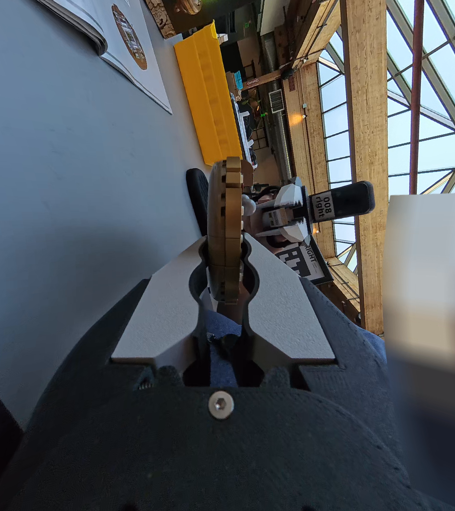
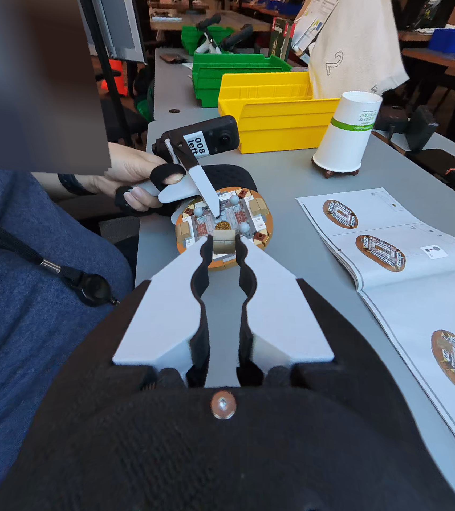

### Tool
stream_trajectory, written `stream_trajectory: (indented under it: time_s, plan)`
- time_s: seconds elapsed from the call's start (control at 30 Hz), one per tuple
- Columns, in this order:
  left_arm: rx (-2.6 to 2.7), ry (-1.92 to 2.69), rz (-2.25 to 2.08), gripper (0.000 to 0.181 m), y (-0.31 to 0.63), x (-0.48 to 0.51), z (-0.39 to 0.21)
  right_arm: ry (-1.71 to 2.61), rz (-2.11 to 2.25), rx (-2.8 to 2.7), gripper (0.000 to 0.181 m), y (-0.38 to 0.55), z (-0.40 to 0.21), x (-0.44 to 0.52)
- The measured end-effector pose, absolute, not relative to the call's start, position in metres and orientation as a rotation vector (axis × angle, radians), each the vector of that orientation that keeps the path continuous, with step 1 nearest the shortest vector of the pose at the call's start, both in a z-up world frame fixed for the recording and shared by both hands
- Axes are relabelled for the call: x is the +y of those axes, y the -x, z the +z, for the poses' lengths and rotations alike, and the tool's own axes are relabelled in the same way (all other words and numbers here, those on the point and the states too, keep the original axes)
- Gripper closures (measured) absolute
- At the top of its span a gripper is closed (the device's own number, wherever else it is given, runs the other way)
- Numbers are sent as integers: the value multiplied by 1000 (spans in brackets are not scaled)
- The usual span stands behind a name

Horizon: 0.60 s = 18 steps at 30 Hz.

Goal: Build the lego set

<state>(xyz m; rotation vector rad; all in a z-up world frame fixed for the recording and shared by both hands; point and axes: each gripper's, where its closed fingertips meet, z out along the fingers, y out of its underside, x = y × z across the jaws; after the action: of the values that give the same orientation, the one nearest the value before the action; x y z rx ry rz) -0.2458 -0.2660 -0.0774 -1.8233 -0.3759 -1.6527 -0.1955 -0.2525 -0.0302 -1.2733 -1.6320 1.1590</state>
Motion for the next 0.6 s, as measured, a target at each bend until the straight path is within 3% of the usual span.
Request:
stream_trajectory:
  time_s: [0.6]
  plan:
    - [-375,1823,-1715,163,232,-269,-81,1288,1187,-1626,166,186,-42,-261]
